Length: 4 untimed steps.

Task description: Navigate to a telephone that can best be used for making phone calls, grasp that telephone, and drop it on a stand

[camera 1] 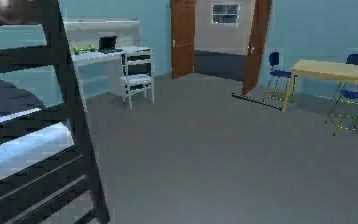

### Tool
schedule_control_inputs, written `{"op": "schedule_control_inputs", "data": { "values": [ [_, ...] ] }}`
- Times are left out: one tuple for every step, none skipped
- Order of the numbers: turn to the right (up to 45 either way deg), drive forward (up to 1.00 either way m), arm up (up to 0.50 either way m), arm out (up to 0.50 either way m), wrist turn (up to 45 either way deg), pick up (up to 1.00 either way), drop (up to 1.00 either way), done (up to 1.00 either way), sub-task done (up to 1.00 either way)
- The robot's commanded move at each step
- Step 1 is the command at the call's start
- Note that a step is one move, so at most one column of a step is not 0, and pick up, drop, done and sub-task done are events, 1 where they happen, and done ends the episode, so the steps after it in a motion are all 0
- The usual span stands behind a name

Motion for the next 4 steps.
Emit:
{"op": "schedule_control_inputs", "data": {
  "values": [
    [36.0,0.00,0.00,0.00,0.0,0.00,0.00,0.00,0.00],
    [0.0,0.05,0.00,0.00,0.0,0.00,0.00,0.00,0.00],
    [-30.0,0.00,0.00,0.00,0.0,0.00,0.00,0.00,0.00],
    [0.0,1.00,0.00,0.00,0.0,0.00,0.00,0.00,0.00]
  ]
}}
